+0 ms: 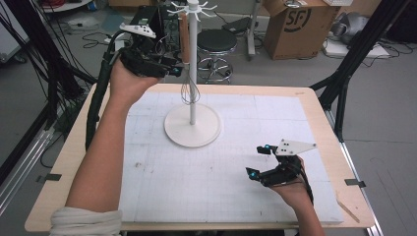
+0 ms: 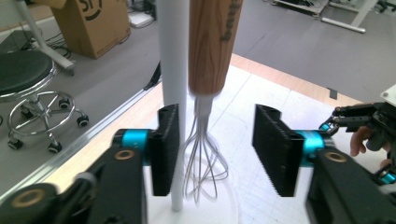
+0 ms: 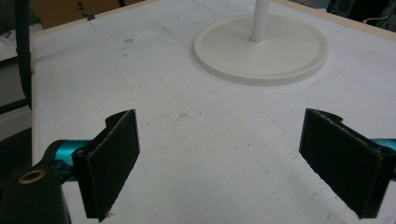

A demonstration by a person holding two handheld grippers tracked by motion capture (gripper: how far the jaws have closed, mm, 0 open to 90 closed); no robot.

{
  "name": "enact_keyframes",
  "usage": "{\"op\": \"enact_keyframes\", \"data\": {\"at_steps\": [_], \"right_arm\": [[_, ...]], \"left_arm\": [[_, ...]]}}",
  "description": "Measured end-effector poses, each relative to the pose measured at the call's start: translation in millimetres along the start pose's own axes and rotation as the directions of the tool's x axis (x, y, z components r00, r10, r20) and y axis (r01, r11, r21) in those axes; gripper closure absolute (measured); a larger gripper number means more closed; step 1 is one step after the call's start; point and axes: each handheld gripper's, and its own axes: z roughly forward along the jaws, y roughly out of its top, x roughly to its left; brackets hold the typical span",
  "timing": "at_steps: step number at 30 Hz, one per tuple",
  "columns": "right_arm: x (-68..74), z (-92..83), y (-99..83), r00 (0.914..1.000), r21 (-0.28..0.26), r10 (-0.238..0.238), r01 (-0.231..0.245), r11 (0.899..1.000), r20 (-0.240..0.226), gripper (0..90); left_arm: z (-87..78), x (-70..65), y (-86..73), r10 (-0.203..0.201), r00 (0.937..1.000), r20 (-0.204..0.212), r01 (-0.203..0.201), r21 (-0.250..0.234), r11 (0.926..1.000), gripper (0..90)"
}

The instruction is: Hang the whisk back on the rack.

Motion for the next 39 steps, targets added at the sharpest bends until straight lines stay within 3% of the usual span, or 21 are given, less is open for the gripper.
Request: {"op": "enact_keyframes", "data": {"at_steps": [4,8,19,24,35,39], "right_arm": [[-0.3,-0.1,-0.1,1.0000,0.001,-0.001,0.001,1.000,-0.001,11.3],[0.3,0.6,0.1,1.0000,0.002,0.003,-0.003,1.000,0.000,11.4],[0.7,1.4,0.2,1.0000,0.003,-0.005,0.005,1.000,0.000,11.3],[0.6,1.5,0.1,1.0000,0.005,-0.001,0.001,1.000,0.004,11.3],[0.7,0.6,-0.1,1.0000,0.005,0.001,-0.001,1.000,0.001,11.4],[0.2,-0.1,-0.3,1.0000,0.003,0.000,0.000,1.000,0.003,11.3]], "left_arm": [[-3.0,-0.2,-1.5,0.014,0.9998,0.015,-0.014,0.023,0.9996,40.3],[-7.1,-5.0,-5.1,0.008,0.9995,0.029,-0.008,-0.006,1.0000,32.9],[-15.9,-7.2,-31.2,0.030,0.9980,0.055,-0.030,0.005,0.9995,12.9],[-21.7,-11.0,-41.2,0.036,0.9958,0.084,-0.035,-0.016,0.9993,6.5],[-29.1,-25.6,-65.9,0.076,0.9850,0.155,-0.072,-0.031,0.9970,1.6],[-30.6,-29.0,-78.1,0.077,0.9840,0.161,-0.072,-0.032,0.9969,1.6]]}}
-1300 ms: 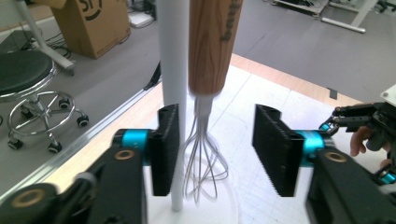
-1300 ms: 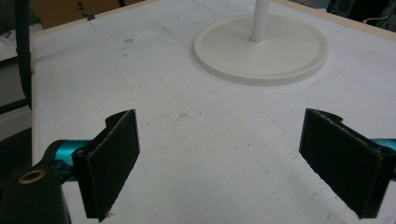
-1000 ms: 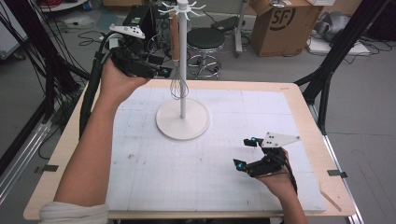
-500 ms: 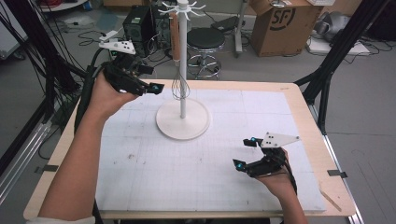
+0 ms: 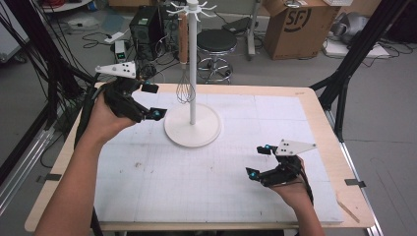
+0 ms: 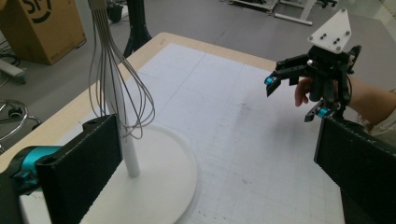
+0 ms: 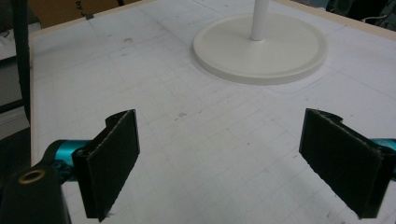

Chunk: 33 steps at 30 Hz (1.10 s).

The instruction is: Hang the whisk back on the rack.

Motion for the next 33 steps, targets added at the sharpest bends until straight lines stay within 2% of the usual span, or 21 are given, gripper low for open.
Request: {"op": "enact_keyframes", "data": {"at_steps": [12,18,27,33], "right_arm": [[-1.7,-2.1,-0.4,1.0000,-0.004,0.006,-0.006,1.000,0.008,11.4],[-1.8,-1.3,-0.7,1.0000,0.001,0.003,-0.003,1.000,0.009,11.4],[-2.2,1.5,-0.5,0.9999,0.009,0.006,-0.006,1.000,0.009,11.4],[-2.6,0.6,-0.4,0.9999,0.004,0.008,-0.008,1.000,0.010,11.4]], "left_arm": [[-0.2,-15.0,-38.7,0.005,1.0000,0.004,-0.005,0.009,1.0000,1.6],[4.0,-24.3,-60.7,-0.012,0.9999,0.009,0.012,-0.008,0.9999,1.6],[17.1,-38.5,-87.5,-0.009,0.9999,0.014,0.009,0.013,0.9999,1.6],[24.8,-43.1,-100.3,-0.011,0.9999,0.012,0.011,0.049,0.9987,1.6]]}}
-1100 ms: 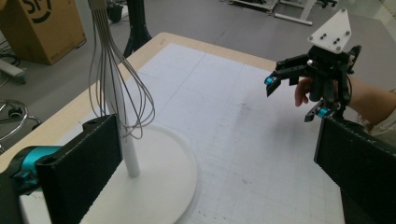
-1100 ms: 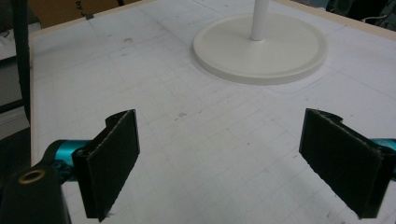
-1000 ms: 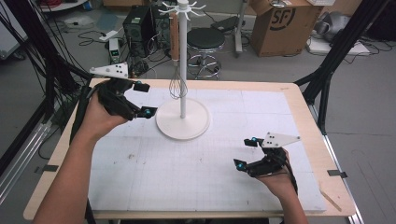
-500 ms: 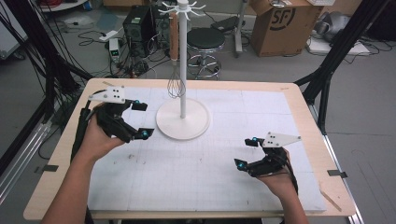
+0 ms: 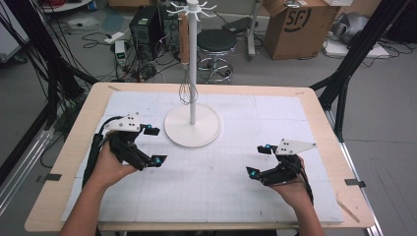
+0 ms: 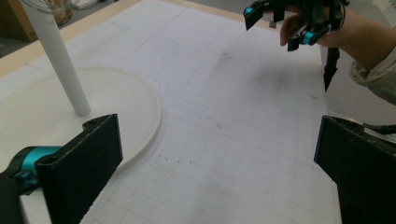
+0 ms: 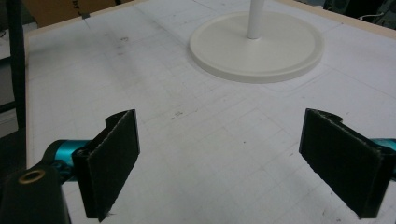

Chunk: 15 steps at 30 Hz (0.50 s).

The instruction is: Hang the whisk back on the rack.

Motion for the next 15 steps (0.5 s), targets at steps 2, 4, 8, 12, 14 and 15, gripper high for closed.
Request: {"op": "enact_keyframes", "data": {"at_steps": [2,4,8,12,14,15], "right_arm": [[-0.1,0.0,-0.1,1.0000,0.002,0.001,-0.001,1.000,0.002,11.4],[-0.1,0.5,0.0,1.0000,0.001,-0.003,0.003,1.000,-0.001,11.4],[0.5,1.2,0.3,1.0000,0.002,-0.007,0.007,1.000,-0.001,11.3],[0.2,0.1,0.3,1.0000,-0.002,-0.004,0.004,1.000,-0.001,11.4],[0.2,0.0,0.3,1.0000,-0.005,-0.003,0.003,1.000,-0.003,11.4],[0.1,0.0,0.3,1.0000,-0.003,-0.004,0.004,1.000,-0.003,11.4]], "left_arm": [[2.3,-0.3,-2.6,0.000,1.0000,0.001,0.000,0.002,1.0000,1.6],[4.4,-0.9,-4.1,0.003,0.9999,-0.016,-0.003,0.014,0.9999,1.6],[8.0,-1.3,-6.4,0.001,0.9998,-0.021,0.000,0.019,0.9998,1.6],[8.8,-1.0,-8.1,-0.001,0.9997,-0.023,0.002,0.023,0.9997,1.6],[8.3,-1.0,-8.9,-0.009,0.9997,-0.025,0.010,0.020,0.9998,1.6],[7.7,-0.8,-9.2,-0.008,0.9996,-0.027,0.008,0.022,0.9997,1.6]]}}
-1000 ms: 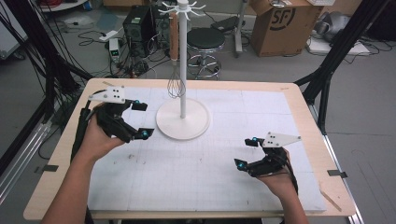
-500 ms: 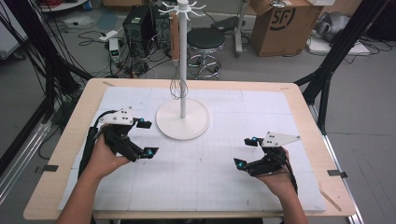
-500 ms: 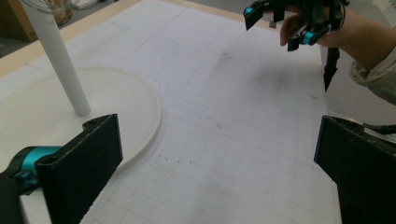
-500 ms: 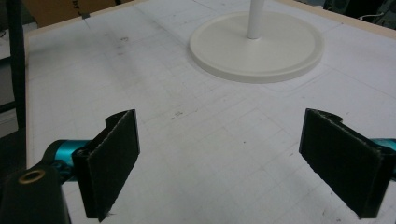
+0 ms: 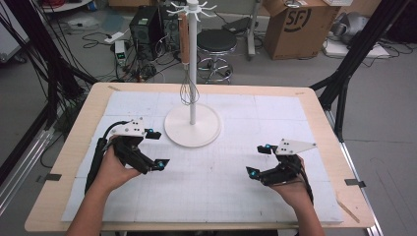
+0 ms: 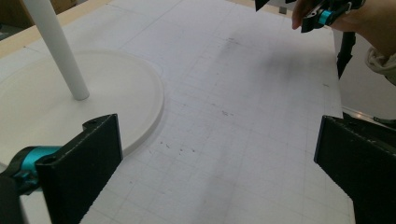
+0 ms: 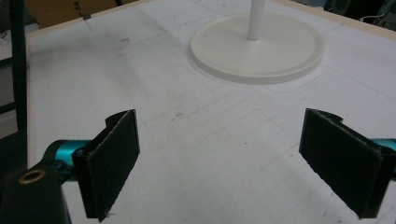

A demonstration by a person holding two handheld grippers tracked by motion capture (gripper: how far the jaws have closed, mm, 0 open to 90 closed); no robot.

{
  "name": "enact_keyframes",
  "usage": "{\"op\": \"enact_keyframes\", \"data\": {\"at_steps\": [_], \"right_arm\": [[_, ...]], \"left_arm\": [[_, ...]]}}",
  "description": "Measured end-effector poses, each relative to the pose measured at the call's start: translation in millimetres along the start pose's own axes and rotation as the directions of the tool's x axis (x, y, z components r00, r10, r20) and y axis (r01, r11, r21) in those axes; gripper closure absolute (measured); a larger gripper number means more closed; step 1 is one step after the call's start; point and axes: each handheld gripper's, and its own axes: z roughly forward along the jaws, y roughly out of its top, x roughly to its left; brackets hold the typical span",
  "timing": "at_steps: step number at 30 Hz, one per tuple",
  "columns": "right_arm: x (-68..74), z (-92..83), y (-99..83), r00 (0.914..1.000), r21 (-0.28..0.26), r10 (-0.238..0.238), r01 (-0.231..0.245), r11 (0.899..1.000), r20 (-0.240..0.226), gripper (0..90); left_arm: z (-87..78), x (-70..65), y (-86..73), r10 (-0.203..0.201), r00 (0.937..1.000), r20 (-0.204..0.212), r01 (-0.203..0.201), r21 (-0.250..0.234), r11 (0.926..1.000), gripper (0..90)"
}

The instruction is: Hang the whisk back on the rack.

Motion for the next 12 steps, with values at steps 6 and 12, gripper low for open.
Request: {"op": "enact_keyframes", "data": {"at_steps": [6,12], "right_arm": [[-0.2,0.3,0.0,1.0000,0.000,0.000,0.000,1.000,0.001,11.4],[0.5,1.3,0.1,1.0000,0.005,-0.003,0.003,1.000,0.001,11.3]], "left_arm": [[-1.0,0.4,-1.5,-0.013,0.9999,0.004,0.013,-0.015,0.9998,1.6],[0.6,0.1,-8.5,-0.025,0.9995,-0.018,0.025,-0.006,0.9997,1.6]]}}
